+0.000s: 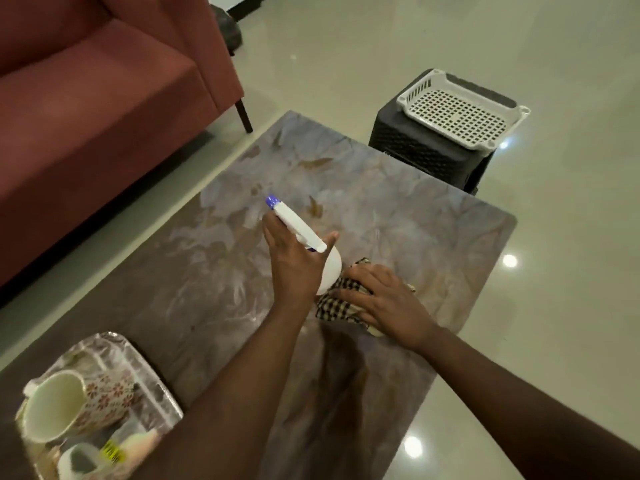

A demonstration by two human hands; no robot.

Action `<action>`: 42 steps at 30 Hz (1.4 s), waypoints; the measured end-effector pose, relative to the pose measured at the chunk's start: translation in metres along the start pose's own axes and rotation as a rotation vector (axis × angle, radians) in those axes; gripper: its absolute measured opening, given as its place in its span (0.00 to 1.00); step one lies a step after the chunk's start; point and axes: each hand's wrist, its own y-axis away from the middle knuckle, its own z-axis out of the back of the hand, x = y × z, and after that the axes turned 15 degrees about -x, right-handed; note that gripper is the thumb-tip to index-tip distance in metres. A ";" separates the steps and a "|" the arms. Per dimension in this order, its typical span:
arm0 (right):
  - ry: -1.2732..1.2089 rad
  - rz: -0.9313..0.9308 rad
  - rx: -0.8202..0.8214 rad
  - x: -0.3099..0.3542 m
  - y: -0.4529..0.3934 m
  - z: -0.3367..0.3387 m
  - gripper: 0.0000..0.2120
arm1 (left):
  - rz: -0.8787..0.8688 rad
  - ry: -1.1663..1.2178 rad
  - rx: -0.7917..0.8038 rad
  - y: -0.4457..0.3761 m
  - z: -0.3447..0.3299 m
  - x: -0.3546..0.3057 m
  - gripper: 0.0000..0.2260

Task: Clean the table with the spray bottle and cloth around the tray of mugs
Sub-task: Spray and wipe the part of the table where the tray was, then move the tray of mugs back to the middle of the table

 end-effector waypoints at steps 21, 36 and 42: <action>-0.180 -0.357 -0.121 0.037 0.006 -0.004 0.24 | 0.053 -0.057 0.054 0.026 0.019 0.019 0.46; -0.809 -0.232 -0.065 0.278 -0.095 -0.006 0.13 | -0.044 -0.386 -0.143 0.065 0.307 0.080 0.14; -0.806 -0.204 0.211 0.333 -0.103 -0.051 0.16 | 0.170 -0.369 -0.340 0.076 0.375 0.126 0.13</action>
